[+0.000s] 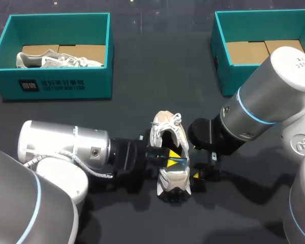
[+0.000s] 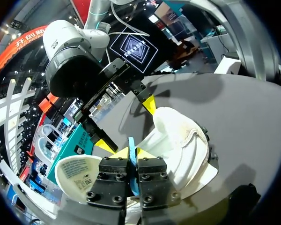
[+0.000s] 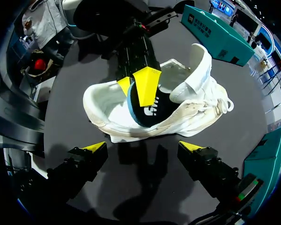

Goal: Take the shoe out of the shoebox, open the shoe tongue, remove and reinsert the insole, then place the shoe into the shoebox

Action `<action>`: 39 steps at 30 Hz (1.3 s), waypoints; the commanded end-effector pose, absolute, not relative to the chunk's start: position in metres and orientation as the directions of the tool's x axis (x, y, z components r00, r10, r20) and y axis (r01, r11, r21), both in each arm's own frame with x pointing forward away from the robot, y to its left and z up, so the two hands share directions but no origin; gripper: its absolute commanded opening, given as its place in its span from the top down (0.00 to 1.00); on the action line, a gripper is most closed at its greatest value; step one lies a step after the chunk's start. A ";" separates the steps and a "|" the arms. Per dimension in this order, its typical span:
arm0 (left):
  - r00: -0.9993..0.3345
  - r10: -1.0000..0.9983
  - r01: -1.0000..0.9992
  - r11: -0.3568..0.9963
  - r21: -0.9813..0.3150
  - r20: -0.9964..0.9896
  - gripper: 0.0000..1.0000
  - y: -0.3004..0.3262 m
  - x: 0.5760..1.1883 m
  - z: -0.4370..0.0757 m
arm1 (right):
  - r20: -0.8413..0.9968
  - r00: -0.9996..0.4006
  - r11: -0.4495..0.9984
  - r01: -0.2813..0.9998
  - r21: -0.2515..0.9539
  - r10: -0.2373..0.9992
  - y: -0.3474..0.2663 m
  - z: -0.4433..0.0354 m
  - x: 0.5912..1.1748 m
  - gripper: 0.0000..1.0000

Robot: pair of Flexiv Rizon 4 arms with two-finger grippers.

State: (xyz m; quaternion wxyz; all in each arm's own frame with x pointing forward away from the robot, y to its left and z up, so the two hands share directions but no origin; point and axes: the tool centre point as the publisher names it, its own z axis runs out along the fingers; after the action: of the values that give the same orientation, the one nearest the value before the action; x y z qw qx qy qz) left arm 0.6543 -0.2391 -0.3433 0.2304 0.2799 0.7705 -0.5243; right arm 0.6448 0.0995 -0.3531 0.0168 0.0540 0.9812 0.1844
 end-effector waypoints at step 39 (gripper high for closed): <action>-0.699 0.435 0.711 0.335 -0.618 -0.568 0.58 -0.204 0.638 -0.322 | -0.018 -0.992 0.922 0.113 0.371 0.129 0.076 -0.346 0.639 0.00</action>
State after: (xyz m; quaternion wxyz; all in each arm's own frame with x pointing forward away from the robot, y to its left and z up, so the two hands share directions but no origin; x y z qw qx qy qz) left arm 0.6392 -0.2145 -0.3288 0.1682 0.3481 0.7968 -0.4644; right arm 0.6466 0.0926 -0.3544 0.0183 0.0621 0.9814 0.1808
